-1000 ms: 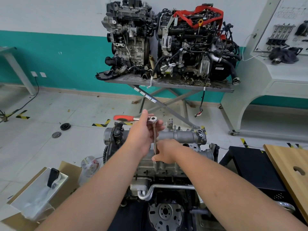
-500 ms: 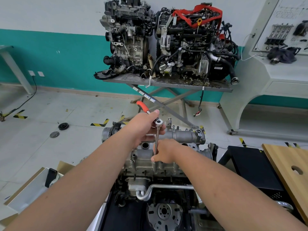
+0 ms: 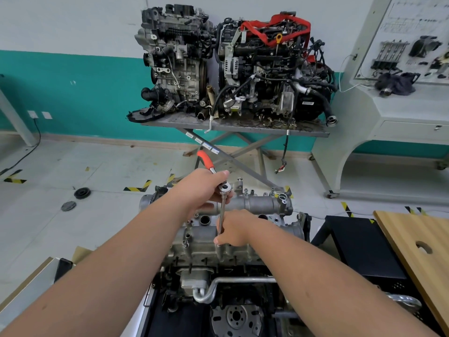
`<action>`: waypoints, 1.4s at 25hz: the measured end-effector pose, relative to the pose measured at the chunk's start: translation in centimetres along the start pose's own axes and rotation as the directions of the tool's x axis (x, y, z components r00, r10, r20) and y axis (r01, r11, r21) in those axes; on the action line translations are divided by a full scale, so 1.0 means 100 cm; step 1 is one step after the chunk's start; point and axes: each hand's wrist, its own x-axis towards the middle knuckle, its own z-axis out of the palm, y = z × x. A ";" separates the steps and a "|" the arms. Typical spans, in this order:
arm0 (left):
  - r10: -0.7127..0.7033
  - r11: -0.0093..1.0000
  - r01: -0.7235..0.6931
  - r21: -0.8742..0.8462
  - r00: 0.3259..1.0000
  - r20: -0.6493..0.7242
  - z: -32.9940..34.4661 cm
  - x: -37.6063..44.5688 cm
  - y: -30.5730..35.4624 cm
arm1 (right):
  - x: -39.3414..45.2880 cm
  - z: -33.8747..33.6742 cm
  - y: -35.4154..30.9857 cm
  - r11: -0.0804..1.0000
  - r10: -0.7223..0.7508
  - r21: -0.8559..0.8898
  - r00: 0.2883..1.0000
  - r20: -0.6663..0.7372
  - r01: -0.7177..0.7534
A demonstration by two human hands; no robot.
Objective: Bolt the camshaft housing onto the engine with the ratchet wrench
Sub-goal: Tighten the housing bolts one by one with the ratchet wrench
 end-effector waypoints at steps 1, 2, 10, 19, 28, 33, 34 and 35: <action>0.011 0.999 -0.010 0.042 1.000 -0.004 0.002 0.000 0.003 | 0.000 0.001 0.001 1.000 -0.001 0.008 1.000 0.004 0.001; 0.030 0.993 -0.030 0.114 1.000 -0.002 0.003 0.000 0.006 | 0.001 0.001 0.002 1.000 -0.004 0.007 1.000 0.007 0.004; 0.374 0.346 -0.227 0.910 0.923 0.088 0.023 0.007 0.012 | 0.009 0.007 0.002 0.999 0.002 -0.042 1.000 -0.006 -0.002; 0.900 0.159 -0.378 0.912 0.436 0.024 0.026 0.010 -0.033 | -0.002 -0.002 -0.012 0.996 0.033 -0.083 0.999 -0.001 -0.033; 0.146 0.713 -0.367 -0.597 0.911 -0.386 0.048 0.006 -0.046 | 0.001 -0.008 -0.015 0.986 0.034 -0.168 0.997 0.074 -0.021; -0.049 0.737 -0.074 -0.672 0.985 -0.163 0.014 0.014 -0.038 | 0.000 -0.007 -0.012 0.997 0.036 -0.073 0.999 0.025 -0.034; -0.079 0.792 -0.022 -0.610 0.987 -0.138 0.009 0.015 -0.033 | -0.001 -0.008 -0.011 0.997 0.039 -0.064 0.999 0.034 -0.036; -0.101 0.850 0.025 -0.527 0.988 -0.116 0.005 0.015 -0.026 | -0.001 -0.006 -0.011 0.998 0.032 -0.060 0.999 0.037 -0.030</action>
